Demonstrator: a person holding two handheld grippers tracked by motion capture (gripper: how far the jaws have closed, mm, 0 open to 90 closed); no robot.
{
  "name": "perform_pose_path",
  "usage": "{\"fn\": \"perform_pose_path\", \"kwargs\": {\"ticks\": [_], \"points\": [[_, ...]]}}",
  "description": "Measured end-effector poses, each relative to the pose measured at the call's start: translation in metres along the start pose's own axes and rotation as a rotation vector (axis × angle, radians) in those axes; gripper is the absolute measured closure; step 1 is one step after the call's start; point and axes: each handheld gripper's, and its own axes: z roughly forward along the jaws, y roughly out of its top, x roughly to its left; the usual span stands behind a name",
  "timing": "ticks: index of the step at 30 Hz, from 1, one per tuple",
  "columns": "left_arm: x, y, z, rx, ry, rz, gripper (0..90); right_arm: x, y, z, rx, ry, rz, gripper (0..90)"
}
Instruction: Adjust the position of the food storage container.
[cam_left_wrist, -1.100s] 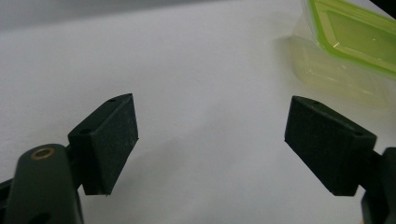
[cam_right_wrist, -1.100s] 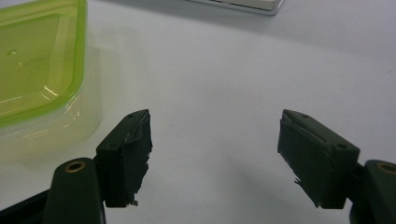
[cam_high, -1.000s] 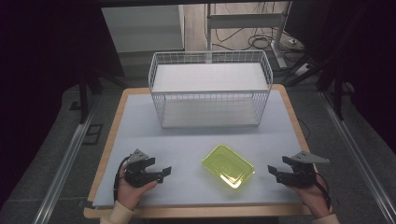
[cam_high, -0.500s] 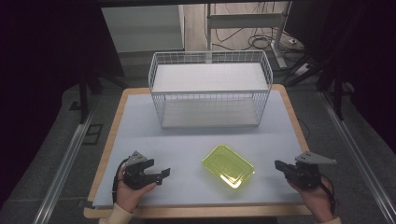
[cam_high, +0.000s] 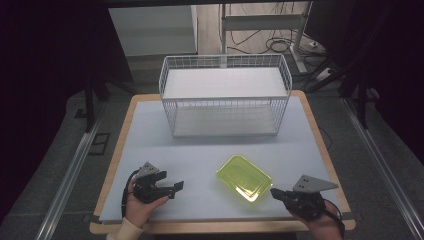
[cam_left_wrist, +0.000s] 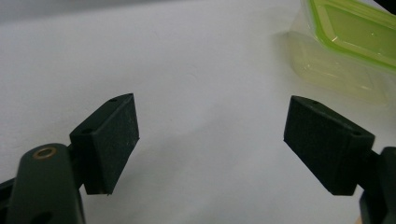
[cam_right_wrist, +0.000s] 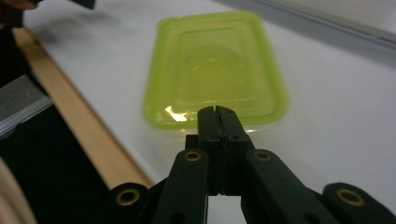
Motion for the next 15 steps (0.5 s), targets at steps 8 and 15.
{"fn": "perform_pose_path", "kwargs": {"ticks": [8, 15], "points": [[0.000, 0.001, 0.000, 0.001, -0.001, 0.003, 17.6, 0.031, -0.014, 0.022, 0.062, 0.050, -0.056, 90.0], [0.001, 0.000, 0.002, 0.005, -0.002, 0.004, 17.6, 0.046, -0.021, 0.038, 0.085, 0.036, -0.132, 90.0]]}}
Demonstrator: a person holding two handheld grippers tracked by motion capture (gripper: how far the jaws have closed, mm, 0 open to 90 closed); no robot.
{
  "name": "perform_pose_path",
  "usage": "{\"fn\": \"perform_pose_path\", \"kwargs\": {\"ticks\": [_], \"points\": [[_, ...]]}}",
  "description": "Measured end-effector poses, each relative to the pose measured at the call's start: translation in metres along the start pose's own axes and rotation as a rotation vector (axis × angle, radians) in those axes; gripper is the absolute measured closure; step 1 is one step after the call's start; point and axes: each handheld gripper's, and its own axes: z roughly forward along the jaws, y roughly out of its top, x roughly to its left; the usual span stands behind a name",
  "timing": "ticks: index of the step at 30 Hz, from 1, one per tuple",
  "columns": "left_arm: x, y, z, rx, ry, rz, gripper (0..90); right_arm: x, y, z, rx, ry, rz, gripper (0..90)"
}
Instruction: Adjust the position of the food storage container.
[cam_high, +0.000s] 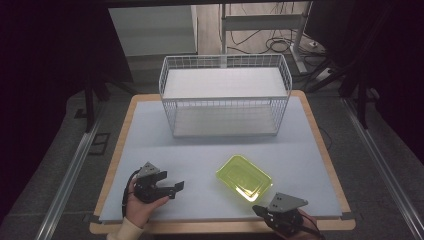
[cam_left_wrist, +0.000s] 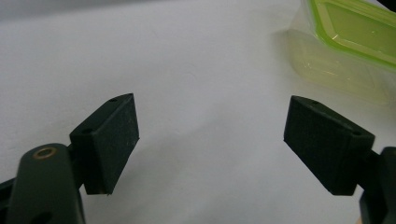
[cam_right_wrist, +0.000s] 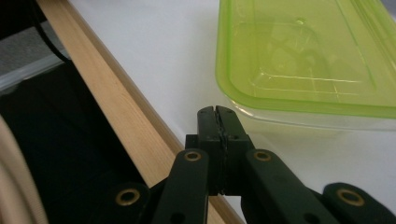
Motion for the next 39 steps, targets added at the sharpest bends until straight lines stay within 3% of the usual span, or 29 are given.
{"fn": "perform_pose_path", "kwargs": {"ticks": [8, 20, 29, 39], "points": [[-0.001, 0.000, 0.001, 0.006, -0.002, 0.001, 17.5, 0.007, -0.005, 0.015, -0.015, -0.057, -0.038, 89.9], [-0.001, -0.001, 0.002, 0.010, -0.002, 0.004, 17.5, 0.011, -0.004, 0.030, -0.016, -0.104, -0.078, 90.0], [-0.001, -0.001, 0.001, 0.011, -0.004, 0.003, 17.5, 0.006, -0.007, 0.028, -0.010, -0.130, -0.054, 90.0], [-0.001, -0.001, 0.001, 0.012, -0.004, 0.005, 17.5, -0.013, -0.011, 0.021, -0.010, -0.183, -0.003, 90.0]]}}
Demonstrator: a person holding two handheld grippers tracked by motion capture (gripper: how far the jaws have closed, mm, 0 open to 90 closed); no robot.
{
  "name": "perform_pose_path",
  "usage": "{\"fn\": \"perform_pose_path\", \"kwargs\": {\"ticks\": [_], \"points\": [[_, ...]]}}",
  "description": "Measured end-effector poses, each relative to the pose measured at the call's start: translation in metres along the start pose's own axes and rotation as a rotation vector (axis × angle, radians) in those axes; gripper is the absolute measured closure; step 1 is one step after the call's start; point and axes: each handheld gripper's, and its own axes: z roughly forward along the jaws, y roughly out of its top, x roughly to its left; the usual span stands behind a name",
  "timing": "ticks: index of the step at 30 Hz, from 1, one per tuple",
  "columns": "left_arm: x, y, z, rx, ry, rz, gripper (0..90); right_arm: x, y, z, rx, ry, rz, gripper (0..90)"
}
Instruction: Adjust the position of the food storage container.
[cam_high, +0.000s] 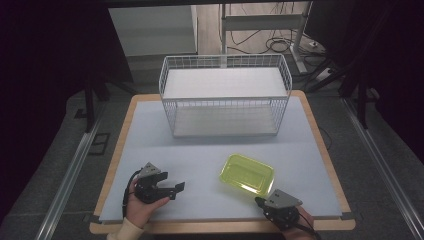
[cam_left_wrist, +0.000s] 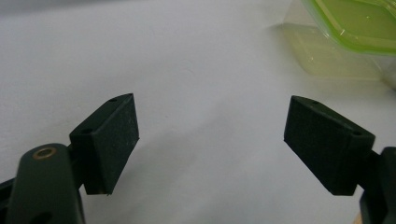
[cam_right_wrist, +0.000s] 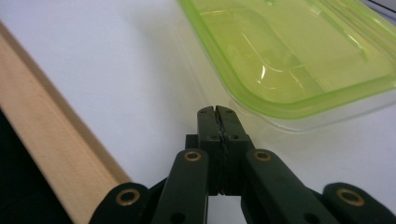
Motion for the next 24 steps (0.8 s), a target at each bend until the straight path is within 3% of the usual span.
{"fn": "perform_pose_path", "kwargs": {"ticks": [19, 24], "points": [[-0.001, 0.000, 0.002, 0.004, -0.004, 0.004, 17.5, -0.040, 0.001, 0.000, -0.017, -0.065, 0.131, 89.9], [0.000, 0.000, -0.001, -0.001, -0.003, -0.001, 17.5, -0.049, -0.005, -0.013, -0.026, -0.081, 0.181, 89.9]]}}
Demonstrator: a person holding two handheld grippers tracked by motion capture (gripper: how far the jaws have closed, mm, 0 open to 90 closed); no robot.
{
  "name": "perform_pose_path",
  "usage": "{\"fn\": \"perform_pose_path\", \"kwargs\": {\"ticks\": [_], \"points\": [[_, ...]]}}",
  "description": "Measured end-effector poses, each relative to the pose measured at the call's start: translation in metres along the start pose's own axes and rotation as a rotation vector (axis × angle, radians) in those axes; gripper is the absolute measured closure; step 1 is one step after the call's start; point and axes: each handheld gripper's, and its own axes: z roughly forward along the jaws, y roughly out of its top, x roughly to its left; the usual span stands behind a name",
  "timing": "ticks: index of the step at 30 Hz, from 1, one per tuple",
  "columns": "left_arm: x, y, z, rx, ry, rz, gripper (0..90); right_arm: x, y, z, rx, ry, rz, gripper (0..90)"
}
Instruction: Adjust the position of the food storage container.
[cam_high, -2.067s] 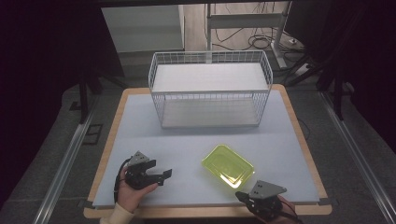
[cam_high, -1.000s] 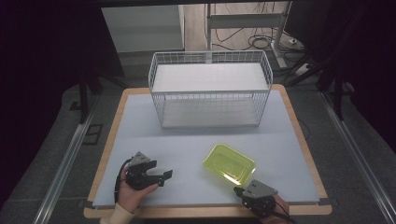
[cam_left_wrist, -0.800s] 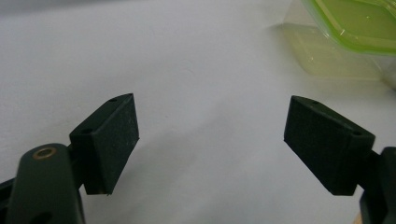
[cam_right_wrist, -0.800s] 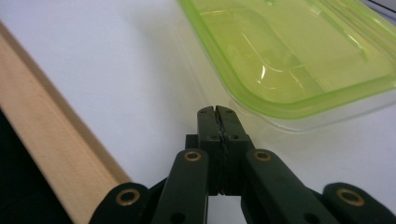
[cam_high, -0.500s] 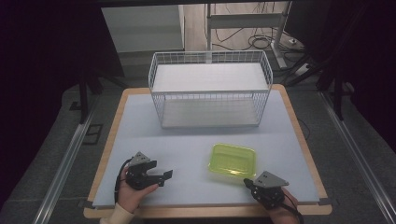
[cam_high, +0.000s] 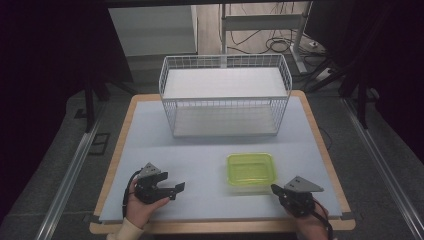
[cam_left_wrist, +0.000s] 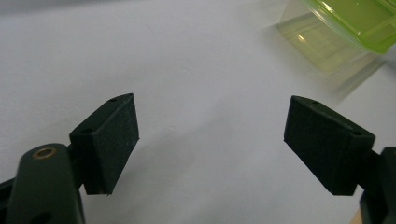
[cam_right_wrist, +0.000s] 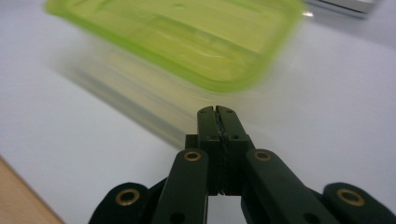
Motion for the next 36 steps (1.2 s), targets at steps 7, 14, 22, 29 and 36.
{"fn": "perform_pose_path", "kwargs": {"ticks": [7, 14, 22, 29, 36], "points": [[0.000, 0.001, 0.002, 0.004, 0.002, 0.004, 17.5, -0.043, 0.008, 0.006, -0.014, -0.042, 0.084, 89.9], [0.000, 0.000, 0.001, 0.003, 0.006, 0.002, 17.4, -0.049, 0.018, 0.033, 0.010, 0.021, 0.051, 89.9], [0.000, 0.000, 0.001, 0.003, 0.005, 0.000, 17.5, -0.045, 0.022, 0.040, 0.037, 0.048, 0.048, 89.9], [0.000, 0.000, 0.002, 0.006, 0.005, -0.001, 17.5, -0.036, 0.029, 0.050, 0.050, 0.078, 0.021, 89.9], [0.000, 0.000, 0.002, 0.004, 0.004, -0.003, 17.5, -0.018, 0.036, 0.060, 0.052, 0.111, 0.003, 89.9]]}}
